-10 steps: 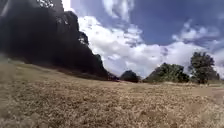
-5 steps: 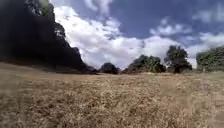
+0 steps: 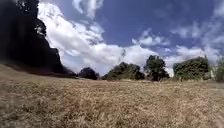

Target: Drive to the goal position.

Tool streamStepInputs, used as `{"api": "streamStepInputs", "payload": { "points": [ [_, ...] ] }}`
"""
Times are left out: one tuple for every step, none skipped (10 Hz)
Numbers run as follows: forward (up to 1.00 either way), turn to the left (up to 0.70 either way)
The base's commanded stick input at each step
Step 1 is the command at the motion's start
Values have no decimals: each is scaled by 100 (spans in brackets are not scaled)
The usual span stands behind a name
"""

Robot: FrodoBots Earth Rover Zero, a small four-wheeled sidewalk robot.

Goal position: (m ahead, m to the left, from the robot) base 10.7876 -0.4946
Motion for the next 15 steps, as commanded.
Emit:
{"api": "streamStepInputs", "payload": {
  "points": [
    [70,0],
    [70,0],
    [70,0],
    [70,0],
    [70,0],
    [70,0],
    [70,0],
    [70,0],
    [70,0],
    [70,0],
    [70,0],
    [70,0],
    [70,0],
    [70,0],
    [70,0]
  ]
}}
